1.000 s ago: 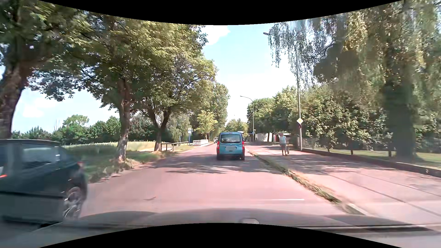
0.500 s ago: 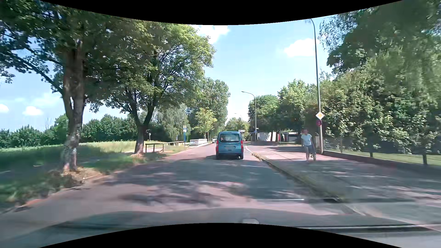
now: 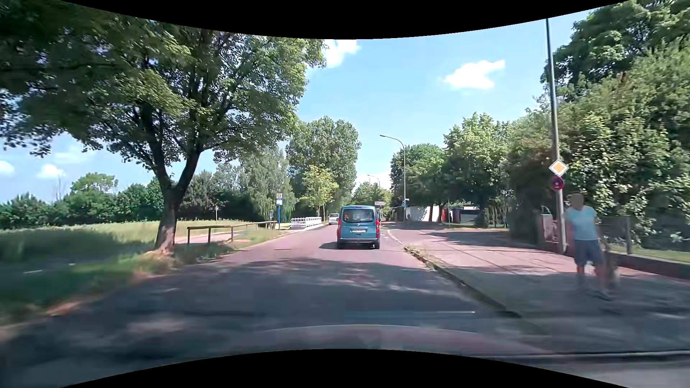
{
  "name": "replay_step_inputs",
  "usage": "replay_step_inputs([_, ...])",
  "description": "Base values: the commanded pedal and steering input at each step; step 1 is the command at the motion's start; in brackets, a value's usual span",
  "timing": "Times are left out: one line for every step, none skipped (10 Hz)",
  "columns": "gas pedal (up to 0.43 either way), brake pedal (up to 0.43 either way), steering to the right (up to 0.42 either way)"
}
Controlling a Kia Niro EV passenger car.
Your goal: Follow the waypoints while adhering to traffic rules and regulations
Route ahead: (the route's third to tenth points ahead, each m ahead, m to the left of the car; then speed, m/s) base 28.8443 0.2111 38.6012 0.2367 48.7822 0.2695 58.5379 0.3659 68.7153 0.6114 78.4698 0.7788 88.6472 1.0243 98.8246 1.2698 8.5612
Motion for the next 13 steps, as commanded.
replay_step_inputs([0.169,0.000,-0.002])
replay_step_inputs([0.169,0.000,-0.002])
replay_step_inputs([0.169,0.000,-0.002])
replay_step_inputs([0.169,0.000,-0.002])
replay_step_inputs([0.169,0.000,-0.002])
replay_step_inputs([0.157,0.000,-0.002])
replay_step_inputs([0.130,0.000,-0.002])
replay_step_inputs([0.118,0.000,-0.002])
replay_step_inputs([0.118,0.000,-0.001])
replay_step_inputs([0.118,0.000,-0.002])
replay_step_inputs([0.118,0.000,-0.002])
replay_step_inputs([0.110,0.000,-0.001])
replay_step_inputs([0.110,0.000,-0.001])
